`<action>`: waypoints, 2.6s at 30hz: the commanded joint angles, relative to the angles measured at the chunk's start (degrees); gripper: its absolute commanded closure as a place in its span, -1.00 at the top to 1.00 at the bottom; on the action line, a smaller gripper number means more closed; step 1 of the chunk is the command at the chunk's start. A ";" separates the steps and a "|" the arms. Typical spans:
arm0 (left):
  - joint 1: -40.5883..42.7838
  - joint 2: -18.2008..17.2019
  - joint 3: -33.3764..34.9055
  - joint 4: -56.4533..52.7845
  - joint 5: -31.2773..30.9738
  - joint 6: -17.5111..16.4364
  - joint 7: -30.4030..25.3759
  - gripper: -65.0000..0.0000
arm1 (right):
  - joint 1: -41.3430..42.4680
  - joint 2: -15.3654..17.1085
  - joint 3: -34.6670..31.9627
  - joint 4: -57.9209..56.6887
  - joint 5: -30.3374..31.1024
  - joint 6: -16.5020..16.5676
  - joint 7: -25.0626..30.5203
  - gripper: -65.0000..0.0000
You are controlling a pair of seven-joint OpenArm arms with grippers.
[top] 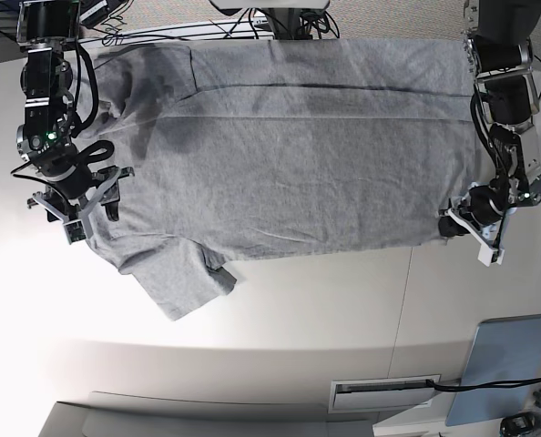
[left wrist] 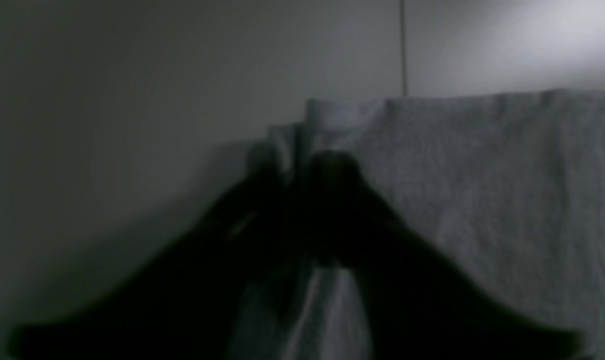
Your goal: Fold the T-shirt properly
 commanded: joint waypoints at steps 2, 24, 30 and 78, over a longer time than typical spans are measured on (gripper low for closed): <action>-0.59 -0.48 0.42 0.33 1.11 -0.04 1.73 -1.00 | 3.23 0.96 0.44 -1.70 -0.17 0.42 1.64 0.04; -0.57 -0.46 0.42 0.33 1.09 -0.02 1.75 -1.00 | 48.78 -0.39 0.44 -69.61 -2.91 16.35 0.44 0.04; -0.57 -0.46 0.42 0.33 1.11 0.00 1.77 -1.00 | 50.23 -4.83 0.44 -77.50 -11.56 17.68 2.99 0.04; 27.74 -5.90 -9.68 34.99 -12.63 -1.36 8.46 -1.00 | -4.46 6.78 11.17 9.11 5.95 7.10 -23.93 -1.00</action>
